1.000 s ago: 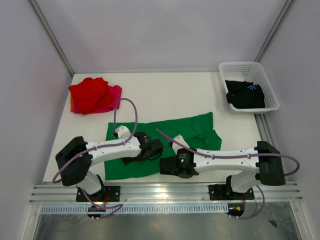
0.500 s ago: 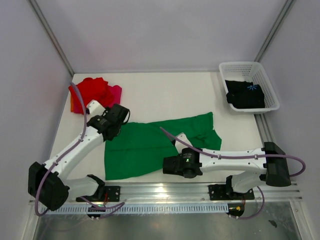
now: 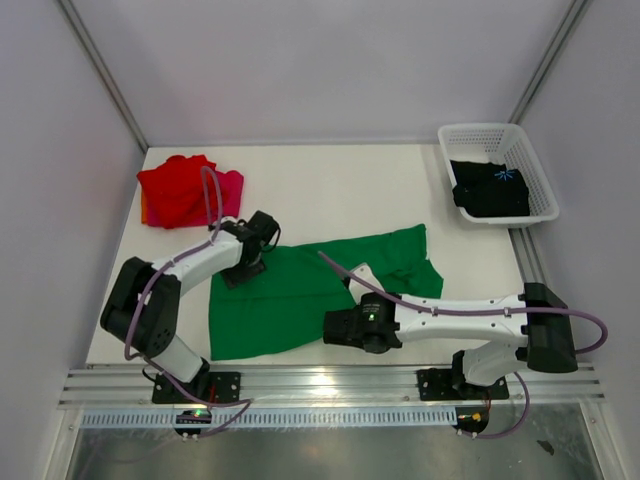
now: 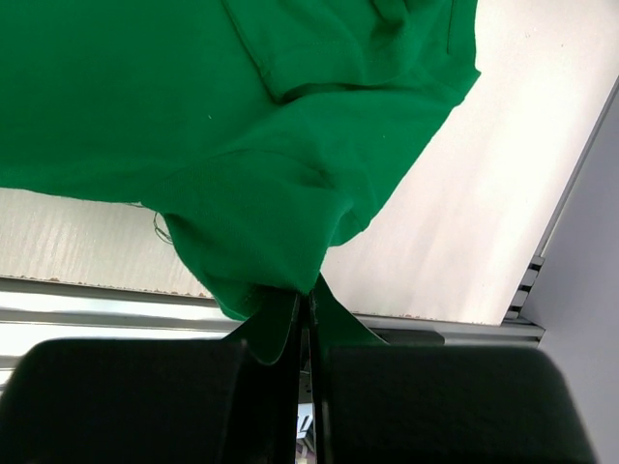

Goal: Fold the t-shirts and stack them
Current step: Grap the side of the flattened tshirt closest away from the robot with both arms

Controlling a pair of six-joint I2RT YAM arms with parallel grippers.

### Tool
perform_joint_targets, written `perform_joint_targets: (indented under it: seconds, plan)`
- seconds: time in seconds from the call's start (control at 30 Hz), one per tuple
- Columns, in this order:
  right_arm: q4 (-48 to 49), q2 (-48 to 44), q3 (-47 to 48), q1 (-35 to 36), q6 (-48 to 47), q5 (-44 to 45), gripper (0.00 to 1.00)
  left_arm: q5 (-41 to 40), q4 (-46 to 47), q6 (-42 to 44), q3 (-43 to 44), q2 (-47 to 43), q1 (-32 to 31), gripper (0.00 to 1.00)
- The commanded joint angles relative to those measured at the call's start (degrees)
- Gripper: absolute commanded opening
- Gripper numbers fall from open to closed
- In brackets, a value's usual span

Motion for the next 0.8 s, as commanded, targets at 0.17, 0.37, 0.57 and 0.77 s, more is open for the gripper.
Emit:
perform_joint_targets:
  seconds: [0.17,0.37,0.57,0.77]
  plan:
    - [0.3,-0.4,1.1,-1.4,0.5,2.4,0.03,1.4,-2.5,-3.7,0.7,1.8,2.5,0.58]
    - [1.1,-1.2,0.4,-2.2,-0.7,2.4,0.03,1.9,-4.0,-5.5,0.9,3.6,4.4,0.58]
    - [1.3,-2.0,-0.1,-3.0,-1.2,2.6,0.03,3.3,-5.7,-5.6,3.7,8.1,5.6,0.57]
    - [1.1,-2.9,-1.1,-3.5,-1.2,3.0,0.03,5.2,-7.7,-5.5,7.9,13.3,6.6,0.55]
